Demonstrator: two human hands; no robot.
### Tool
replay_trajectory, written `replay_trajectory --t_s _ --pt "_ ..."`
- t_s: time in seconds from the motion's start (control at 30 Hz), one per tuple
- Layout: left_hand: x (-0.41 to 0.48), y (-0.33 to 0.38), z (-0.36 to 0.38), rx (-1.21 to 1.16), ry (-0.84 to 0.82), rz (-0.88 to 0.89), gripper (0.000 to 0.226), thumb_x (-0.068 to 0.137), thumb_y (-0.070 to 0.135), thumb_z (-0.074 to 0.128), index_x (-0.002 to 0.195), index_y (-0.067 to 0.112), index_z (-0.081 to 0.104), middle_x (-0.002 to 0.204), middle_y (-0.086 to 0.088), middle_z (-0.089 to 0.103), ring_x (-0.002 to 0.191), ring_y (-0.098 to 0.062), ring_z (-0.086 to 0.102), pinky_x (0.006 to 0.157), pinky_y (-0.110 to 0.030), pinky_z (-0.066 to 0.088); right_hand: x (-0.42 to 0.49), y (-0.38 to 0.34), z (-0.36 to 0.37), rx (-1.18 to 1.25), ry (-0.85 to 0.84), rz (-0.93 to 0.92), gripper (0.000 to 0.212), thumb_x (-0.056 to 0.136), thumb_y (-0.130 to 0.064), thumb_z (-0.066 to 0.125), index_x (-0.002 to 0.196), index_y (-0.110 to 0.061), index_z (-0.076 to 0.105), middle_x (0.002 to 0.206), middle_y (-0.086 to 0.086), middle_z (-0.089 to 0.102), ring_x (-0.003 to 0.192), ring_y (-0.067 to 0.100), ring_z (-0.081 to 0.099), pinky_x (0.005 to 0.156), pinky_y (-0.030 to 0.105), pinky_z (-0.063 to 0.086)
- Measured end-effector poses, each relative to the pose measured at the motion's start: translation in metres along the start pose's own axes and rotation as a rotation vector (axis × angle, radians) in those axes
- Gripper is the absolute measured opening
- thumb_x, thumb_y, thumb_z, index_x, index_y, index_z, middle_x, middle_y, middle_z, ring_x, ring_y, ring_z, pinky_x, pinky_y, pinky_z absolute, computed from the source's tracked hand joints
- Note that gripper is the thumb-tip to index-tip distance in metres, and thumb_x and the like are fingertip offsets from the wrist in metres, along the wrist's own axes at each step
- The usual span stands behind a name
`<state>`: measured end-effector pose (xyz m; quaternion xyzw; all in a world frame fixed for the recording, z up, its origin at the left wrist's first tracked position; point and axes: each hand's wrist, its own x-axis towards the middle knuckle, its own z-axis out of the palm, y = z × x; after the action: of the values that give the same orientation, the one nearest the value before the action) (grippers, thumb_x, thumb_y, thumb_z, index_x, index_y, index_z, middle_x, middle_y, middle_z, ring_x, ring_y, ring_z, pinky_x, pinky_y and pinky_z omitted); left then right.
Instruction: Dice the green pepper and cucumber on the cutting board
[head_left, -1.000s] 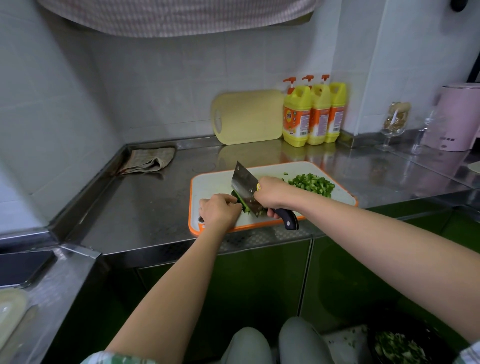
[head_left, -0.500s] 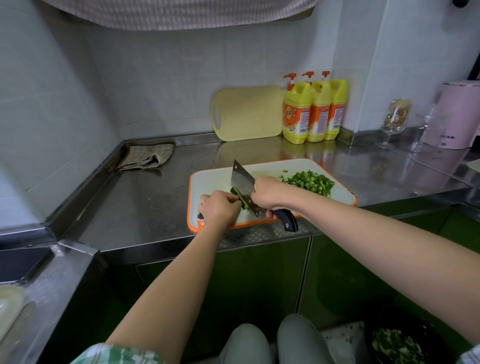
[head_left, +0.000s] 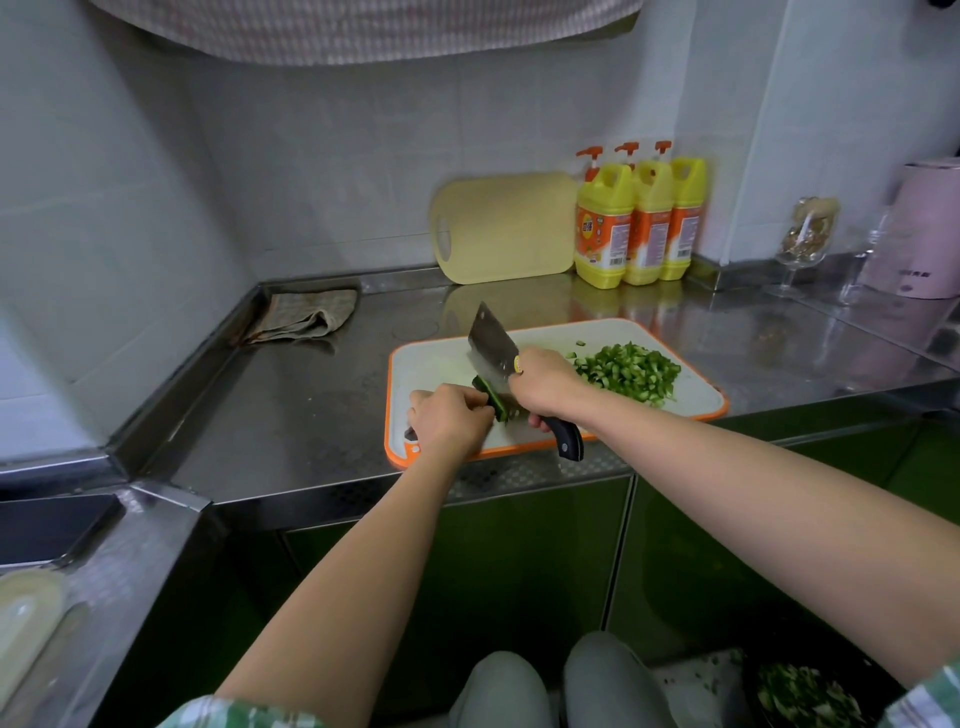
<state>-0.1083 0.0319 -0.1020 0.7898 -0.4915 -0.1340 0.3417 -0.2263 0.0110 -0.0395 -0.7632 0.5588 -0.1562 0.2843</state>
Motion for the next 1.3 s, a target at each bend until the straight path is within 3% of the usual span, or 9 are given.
replay_trajectory --t_s 0.13,0.27,0.37,0.5,0.7,0.9,1.03,1.17,1.3 --pt "0.009 -0.005 -0.004 0.075 -0.024 0.096 0.029 0.083 0.031 0.065 0.111 0.031 0.069 0.106 -0.005 0.064 0.116 -0.027 0.040 0.087 -0.032 0.040 0.005 0.003 -0.027 0.192 0.074 -0.055 0.013 0.100 -0.012 0.035 0.107 -0.004 0.043 0.069 0.015 0.056 0.047 0.024 0.054 0.046 0.030 0.048" --pt "0.016 -0.002 -0.013 0.275 -0.038 0.400 0.046 0.080 0.017 0.063 0.125 0.026 0.059 0.129 -0.003 0.053 0.120 -0.028 0.040 0.097 -0.036 0.038 0.006 0.015 -0.044 0.337 0.084 -0.052 0.010 0.099 -0.011 0.035 0.105 -0.006 0.042 0.073 0.013 0.048 0.046 0.021 0.049 0.042 0.027 0.041" --pt "0.027 0.008 -0.019 0.457 -0.181 0.647 0.061 0.080 0.005 0.060 0.136 0.029 0.051 0.149 -0.002 0.039 0.133 -0.027 0.035 0.105 -0.038 0.034 0.006 0.030 -0.046 0.371 0.084 -0.016 0.013 0.100 -0.012 0.036 0.107 -0.005 0.044 0.072 0.013 0.048 0.046 0.021 0.048 0.044 0.028 0.041" --pt "0.042 0.025 -0.021 0.730 -0.355 0.788 0.074 0.081 -0.004 0.054 0.144 0.033 0.041 0.158 0.003 0.025 0.142 -0.023 0.026 0.109 -0.039 0.031 0.005 0.044 -0.050 0.418 0.109 0.003 0.010 0.100 -0.011 0.036 0.102 -0.008 0.045 0.074 0.011 0.048 0.046 0.019 0.049 0.044 0.027 0.041" --pt "0.051 0.036 -0.019 0.833 -0.361 0.850 0.056 0.084 0.012 0.063 0.136 0.024 0.048 0.133 -0.003 0.054 0.125 -0.024 0.042 0.094 -0.033 0.035 0.009 0.054 -0.052 0.455 0.094 0.004 0.011 0.099 -0.010 0.037 0.103 -0.007 0.046 0.072 0.009 0.046 0.045 0.018 0.048 0.041 0.025 0.039" --pt "0.061 0.033 -0.022 0.896 -0.327 1.001 0.060 0.085 0.023 0.066 0.139 0.033 0.043 0.141 0.002 0.044 0.129 -0.022 0.037 0.100 -0.035 0.034 0.015 0.058 -0.051 0.468 0.088 0.001 0.014 0.099 -0.009 0.037 0.086 -0.013 0.043 0.071 0.009 0.045 0.043 0.018 0.047 0.040 0.025 0.038" --pt "0.061 0.037 -0.022 0.905 -0.376 1.027 0.059 0.090 0.023 0.062 0.143 0.036 0.039 0.128 0.001 0.052 0.119 -0.023 0.044 0.093 -0.033 0.034 0.016 0.059 -0.049 0.465 0.083 -0.011 0.021 0.099 -0.008 0.036 0.081 -0.018 0.043 0.068 0.008 0.045 0.042 0.018 0.047 0.041 0.026 0.038" --pt "0.063 0.038 -0.021 0.877 -0.347 1.091 0.038 0.090 0.027 0.062 0.127 0.035 0.053 0.119 -0.001 0.052 0.111 -0.022 0.045 0.087 -0.031 0.032 0.019 0.059 -0.047 0.471 0.083 -0.016 0.022 0.098 -0.008 0.036 0.081 -0.019 0.044 0.067 0.008 0.046 0.041 0.017 0.047 0.041 0.026 0.038" --pt "0.068 0.035 -0.017 0.842 -0.335 1.126 0.032 0.089 0.026 0.063 0.120 0.028 0.057 0.117 -0.003 0.049 0.108 -0.022 0.044 0.084 -0.031 0.032 0.020 0.060 -0.046 0.473 0.082 -0.013 0.022 0.099 -0.008 0.036 0.081 -0.018 0.044 0.068 0.009 0.045 0.039 0.016 0.047 0.040 0.025 0.038"
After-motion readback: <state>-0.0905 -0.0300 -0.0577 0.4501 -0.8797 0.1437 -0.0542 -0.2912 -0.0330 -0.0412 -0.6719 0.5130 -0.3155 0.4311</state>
